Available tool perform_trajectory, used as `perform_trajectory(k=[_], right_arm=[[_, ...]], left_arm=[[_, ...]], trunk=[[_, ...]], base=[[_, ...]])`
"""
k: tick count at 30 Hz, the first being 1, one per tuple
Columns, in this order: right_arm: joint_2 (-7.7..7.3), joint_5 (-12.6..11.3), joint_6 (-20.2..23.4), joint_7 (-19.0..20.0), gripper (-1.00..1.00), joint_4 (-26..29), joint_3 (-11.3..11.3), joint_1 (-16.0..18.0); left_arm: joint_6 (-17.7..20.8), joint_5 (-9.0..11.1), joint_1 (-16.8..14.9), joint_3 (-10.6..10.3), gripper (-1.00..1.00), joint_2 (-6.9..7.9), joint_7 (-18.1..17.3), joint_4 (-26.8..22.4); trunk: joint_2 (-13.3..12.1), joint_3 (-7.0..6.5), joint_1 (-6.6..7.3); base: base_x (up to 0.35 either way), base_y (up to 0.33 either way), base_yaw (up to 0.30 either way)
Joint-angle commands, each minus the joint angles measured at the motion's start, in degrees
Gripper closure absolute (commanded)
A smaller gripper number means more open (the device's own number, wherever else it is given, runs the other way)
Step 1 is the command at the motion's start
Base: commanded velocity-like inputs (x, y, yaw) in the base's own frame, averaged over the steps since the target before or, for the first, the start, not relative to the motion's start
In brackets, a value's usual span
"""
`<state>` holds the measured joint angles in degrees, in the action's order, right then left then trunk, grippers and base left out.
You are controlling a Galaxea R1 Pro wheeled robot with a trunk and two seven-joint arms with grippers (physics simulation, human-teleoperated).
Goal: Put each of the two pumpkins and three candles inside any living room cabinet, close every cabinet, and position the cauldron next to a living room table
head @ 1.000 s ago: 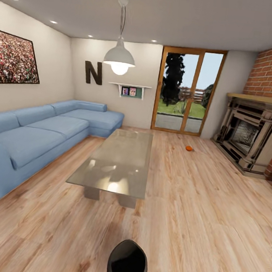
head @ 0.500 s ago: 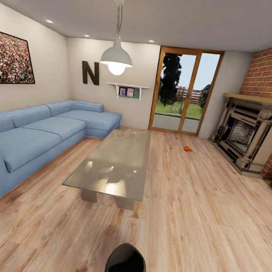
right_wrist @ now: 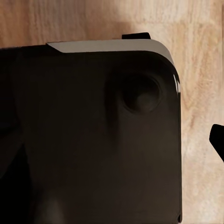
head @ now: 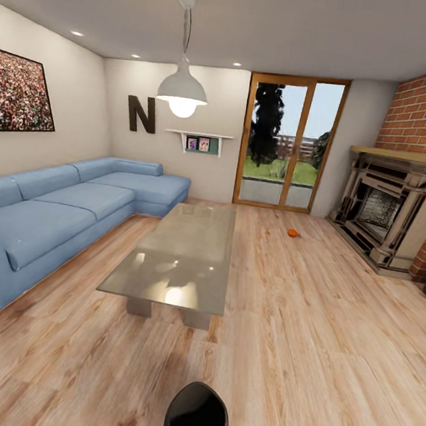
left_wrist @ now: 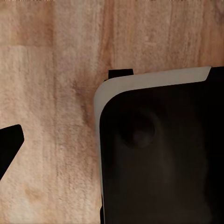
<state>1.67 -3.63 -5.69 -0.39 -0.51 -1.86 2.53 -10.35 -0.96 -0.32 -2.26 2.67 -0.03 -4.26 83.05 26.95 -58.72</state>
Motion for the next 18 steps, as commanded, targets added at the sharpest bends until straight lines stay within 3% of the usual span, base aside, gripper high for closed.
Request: perform_trajectory(k=[1,18], right_arm=[[0.01,-0.39,-0.32,-0.04,-1.0,-0.11,-0.19,0.05],[-0.11,-0.95,-0.24,-0.05,-1.0,-0.39,-0.67,0.03]], left_arm=[[-0.19,-0.1,-0.03,-0.2,-1.0,0.01,0.01,0.04],[-0.21,-0.18,-0.03,-0.13,-1.0,-0.12,0.03,0.04]], trunk=[[0.03,0.04,-0.01],[0.03,-0.33,-0.01]], base=[[0.125,0.0,0.0],[0.034,0.0,0.0]])
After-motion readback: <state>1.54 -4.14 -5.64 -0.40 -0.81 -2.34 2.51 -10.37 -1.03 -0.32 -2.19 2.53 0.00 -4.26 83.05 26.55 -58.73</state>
